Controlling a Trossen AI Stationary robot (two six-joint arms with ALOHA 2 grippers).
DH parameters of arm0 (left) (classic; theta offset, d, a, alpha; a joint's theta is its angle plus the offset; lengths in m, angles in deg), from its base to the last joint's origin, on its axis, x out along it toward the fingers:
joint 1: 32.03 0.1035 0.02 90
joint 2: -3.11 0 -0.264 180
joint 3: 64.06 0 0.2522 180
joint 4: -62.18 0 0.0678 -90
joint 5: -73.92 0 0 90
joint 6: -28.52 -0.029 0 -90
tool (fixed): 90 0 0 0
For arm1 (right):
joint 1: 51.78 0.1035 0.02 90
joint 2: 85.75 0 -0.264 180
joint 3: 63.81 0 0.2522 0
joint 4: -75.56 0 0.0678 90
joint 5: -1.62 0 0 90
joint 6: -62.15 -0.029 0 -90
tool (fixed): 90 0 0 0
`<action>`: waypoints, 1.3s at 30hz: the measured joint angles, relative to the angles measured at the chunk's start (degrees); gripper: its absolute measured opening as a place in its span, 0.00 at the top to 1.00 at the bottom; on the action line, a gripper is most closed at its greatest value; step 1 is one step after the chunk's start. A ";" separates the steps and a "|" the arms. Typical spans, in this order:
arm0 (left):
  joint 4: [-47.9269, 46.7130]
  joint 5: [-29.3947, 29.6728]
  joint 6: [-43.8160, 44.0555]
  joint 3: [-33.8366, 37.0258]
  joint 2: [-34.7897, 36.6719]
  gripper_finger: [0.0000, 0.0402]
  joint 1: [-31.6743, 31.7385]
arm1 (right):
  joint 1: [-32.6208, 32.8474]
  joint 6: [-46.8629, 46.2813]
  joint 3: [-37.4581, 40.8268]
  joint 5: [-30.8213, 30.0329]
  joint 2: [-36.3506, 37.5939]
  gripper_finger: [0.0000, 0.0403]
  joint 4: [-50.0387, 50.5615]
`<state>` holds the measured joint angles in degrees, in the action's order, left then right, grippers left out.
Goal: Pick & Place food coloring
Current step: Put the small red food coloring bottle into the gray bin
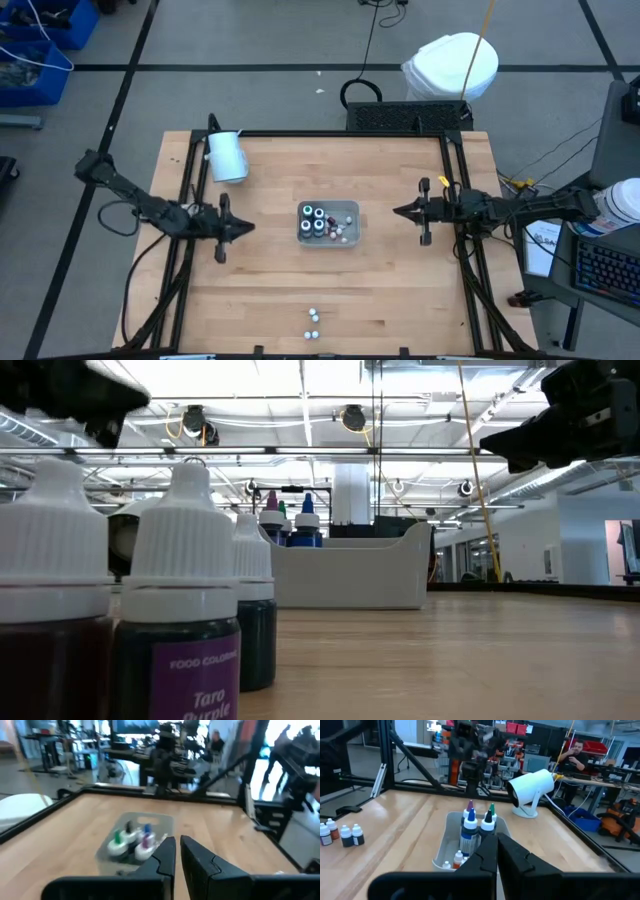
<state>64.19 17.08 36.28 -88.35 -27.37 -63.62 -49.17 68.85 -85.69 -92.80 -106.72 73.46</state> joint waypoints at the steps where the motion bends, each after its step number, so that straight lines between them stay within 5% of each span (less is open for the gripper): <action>1: -0.03 0.06 -0.21 -3.01 -4.16 0.92 -0.71 | 0.00 0.00 0.00 0.01 -0.02 1.00 -0.01; 6: -11.83 -0.38 0.28 -24.17 -27.66 0.92 -3.40 | 0.00 0.00 0.00 0.03 -0.02 1.00 -0.08; 10: -26.76 -7.58 2.09 -42.88 -45.77 0.92 -4.15 | 0.00 -0.14 0.00 0.10 -0.04 1.00 -0.08; 19: -43.59 -16.88 15.04 -71.64 -73.60 0.91 -6.99 | 0.13 -2.99 0.00 0.23 -0.11 1.00 0.51; 23: -43.81 -22.72 14.97 -76.97 -80.62 0.83 -8.71 | 0.15 -3.00 0.00 0.23 -0.11 1.00 0.77; 33: -42.65 -22.46 21.21 -79.66 -84.47 0.48 -9.23 | 0.15 -3.02 0.00 0.18 -0.24 1.00 1.10; 39: -42.50 -21.60 19.73 -79.69 -84.39 0.38 -9.62 | 0.15 -2.97 0.00 0.14 -0.28 1.00 1.12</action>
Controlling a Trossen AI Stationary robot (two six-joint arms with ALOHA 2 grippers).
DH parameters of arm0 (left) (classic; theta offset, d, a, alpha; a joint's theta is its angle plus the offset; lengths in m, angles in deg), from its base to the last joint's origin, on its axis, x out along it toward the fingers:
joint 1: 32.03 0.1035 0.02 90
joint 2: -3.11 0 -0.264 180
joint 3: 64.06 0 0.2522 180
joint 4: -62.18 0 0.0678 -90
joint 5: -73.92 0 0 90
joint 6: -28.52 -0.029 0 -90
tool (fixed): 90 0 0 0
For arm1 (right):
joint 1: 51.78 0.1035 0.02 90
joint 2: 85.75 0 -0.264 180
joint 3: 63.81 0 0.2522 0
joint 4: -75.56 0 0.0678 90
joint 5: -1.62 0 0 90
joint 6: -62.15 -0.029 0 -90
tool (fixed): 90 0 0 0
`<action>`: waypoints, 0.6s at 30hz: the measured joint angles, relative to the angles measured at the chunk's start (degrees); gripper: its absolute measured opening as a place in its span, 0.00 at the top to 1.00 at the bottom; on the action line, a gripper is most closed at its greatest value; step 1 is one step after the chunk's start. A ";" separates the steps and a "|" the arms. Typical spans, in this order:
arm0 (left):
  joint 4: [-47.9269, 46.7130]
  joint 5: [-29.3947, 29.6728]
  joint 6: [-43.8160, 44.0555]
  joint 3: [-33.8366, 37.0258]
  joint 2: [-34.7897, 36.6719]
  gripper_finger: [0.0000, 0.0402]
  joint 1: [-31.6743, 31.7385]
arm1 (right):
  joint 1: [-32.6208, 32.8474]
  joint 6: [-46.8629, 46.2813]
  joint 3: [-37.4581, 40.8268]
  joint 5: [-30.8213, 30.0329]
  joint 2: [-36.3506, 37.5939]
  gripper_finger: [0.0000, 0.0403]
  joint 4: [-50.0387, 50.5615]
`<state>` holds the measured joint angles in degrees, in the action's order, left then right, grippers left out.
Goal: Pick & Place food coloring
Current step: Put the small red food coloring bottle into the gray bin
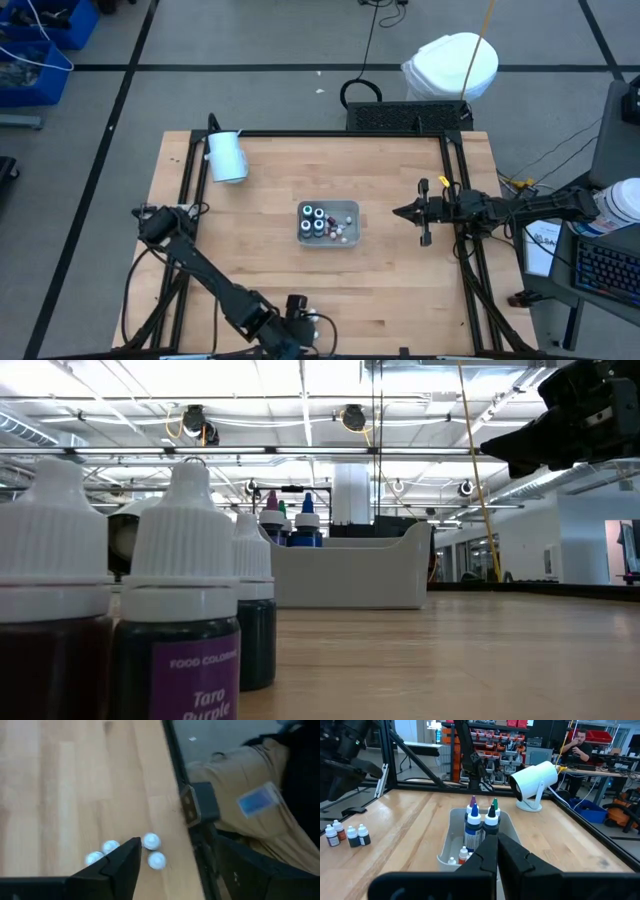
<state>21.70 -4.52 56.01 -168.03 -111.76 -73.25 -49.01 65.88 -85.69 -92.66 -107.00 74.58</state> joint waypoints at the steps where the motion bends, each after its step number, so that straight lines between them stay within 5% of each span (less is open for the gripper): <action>1: 0.00 1.15 0.16 0.00 -0.03 0.37 -0.02 | 0.00 0.00 0.00 0.00 0.00 1.00 0.00; 18: 4.11 1.97 9.41 0.14 -7.02 0.36 -0.22 | -0.02 1.70 0.00 0.04 0.00 1.00 0.08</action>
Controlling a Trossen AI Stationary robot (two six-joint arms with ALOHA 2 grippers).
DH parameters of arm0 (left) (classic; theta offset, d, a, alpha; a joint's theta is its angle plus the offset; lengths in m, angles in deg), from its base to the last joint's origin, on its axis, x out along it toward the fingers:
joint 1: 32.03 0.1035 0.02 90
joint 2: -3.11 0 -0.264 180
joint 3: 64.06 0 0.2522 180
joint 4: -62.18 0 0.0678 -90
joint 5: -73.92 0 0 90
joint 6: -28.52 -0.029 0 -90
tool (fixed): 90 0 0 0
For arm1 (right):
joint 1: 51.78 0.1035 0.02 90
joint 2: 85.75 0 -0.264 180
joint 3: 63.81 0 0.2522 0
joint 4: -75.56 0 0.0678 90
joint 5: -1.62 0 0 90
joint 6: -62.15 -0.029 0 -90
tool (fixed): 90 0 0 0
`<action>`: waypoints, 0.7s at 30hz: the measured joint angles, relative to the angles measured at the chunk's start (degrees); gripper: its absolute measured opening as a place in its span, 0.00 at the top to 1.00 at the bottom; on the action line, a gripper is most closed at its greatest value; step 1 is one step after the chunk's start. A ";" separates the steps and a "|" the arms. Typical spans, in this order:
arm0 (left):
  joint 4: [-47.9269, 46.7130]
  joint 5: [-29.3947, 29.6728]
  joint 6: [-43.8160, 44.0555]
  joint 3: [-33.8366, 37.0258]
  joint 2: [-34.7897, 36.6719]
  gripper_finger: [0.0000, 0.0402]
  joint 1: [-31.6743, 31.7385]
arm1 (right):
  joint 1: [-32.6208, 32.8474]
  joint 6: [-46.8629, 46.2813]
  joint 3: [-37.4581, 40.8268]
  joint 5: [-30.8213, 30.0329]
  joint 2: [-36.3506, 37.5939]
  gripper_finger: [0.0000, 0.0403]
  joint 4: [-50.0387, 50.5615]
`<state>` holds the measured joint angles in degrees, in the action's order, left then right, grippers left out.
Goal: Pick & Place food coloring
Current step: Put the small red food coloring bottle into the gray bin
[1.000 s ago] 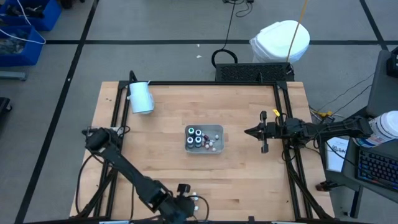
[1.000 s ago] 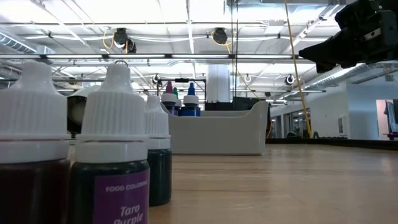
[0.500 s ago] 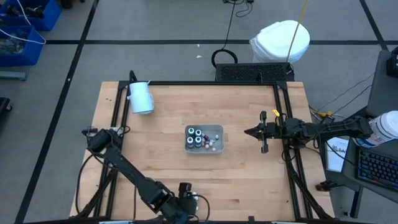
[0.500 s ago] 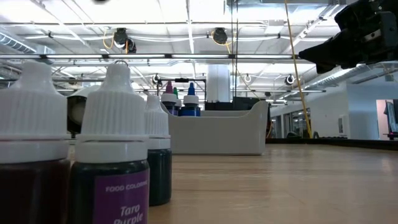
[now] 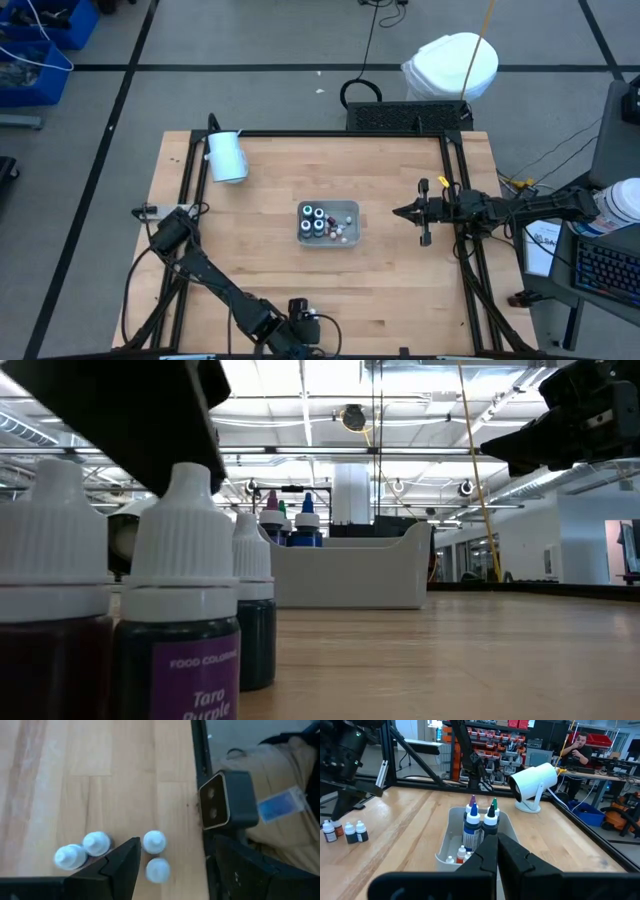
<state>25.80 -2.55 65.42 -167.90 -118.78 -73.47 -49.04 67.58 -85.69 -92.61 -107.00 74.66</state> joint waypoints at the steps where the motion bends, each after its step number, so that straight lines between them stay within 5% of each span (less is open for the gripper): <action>1: 0.29 0.00 0.76 -0.08 -0.34 0.36 -0.04 | 0.00 0.02 0.00 0.00 0.00 1.00 0.07; 21: -5.17 -0.55 4.60 -0.03 -0.55 0.36 -0.28 | 0.00 0.42 0.00 0.03 0.00 1.00 -0.05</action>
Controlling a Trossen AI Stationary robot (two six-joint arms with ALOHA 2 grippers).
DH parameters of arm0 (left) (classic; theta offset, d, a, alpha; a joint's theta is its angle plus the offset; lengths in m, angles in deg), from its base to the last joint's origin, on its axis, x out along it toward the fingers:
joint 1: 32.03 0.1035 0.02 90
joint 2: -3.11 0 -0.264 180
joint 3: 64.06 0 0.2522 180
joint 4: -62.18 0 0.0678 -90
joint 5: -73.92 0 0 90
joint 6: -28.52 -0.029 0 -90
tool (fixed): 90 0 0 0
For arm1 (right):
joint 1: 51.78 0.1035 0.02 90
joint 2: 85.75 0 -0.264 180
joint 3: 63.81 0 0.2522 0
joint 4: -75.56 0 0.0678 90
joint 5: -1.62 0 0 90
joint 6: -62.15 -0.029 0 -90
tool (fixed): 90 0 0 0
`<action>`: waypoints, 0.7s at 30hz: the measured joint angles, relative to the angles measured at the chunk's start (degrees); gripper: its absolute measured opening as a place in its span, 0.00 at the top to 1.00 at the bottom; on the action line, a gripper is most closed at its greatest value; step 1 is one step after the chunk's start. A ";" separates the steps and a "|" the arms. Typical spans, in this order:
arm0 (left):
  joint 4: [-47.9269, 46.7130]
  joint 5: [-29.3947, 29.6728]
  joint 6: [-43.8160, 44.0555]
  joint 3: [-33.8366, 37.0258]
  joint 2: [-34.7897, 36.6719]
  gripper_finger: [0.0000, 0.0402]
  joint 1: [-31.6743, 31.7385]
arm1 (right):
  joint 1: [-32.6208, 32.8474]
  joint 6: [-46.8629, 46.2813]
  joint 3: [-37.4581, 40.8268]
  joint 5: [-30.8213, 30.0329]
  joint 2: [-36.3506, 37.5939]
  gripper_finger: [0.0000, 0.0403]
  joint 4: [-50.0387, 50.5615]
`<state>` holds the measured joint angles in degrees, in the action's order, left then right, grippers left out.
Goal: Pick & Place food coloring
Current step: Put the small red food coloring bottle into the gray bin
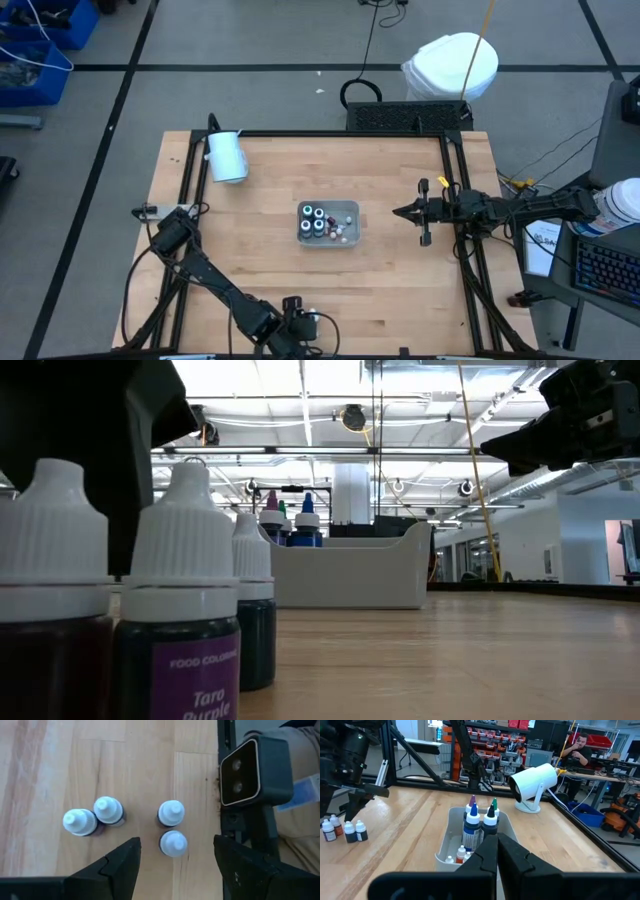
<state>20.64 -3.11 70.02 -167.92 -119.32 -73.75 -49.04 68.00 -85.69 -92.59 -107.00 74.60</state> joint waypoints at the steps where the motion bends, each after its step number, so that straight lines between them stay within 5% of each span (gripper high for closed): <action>1: 0.03 0.00 -0.16 0.00 0.00 0.36 0.00 | 0.00 -0.02 0.00 -0.01 0.00 1.00 0.00; 21: 0.56 0.04 -1.11 -0.01 -0.24 0.37 0.11 | 0.00 -0.42 0.00 0.02 0.00 1.00 0.04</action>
<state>21.20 -3.06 68.91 -167.94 -119.56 -73.64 -49.04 67.57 -85.69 -92.57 -107.00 74.65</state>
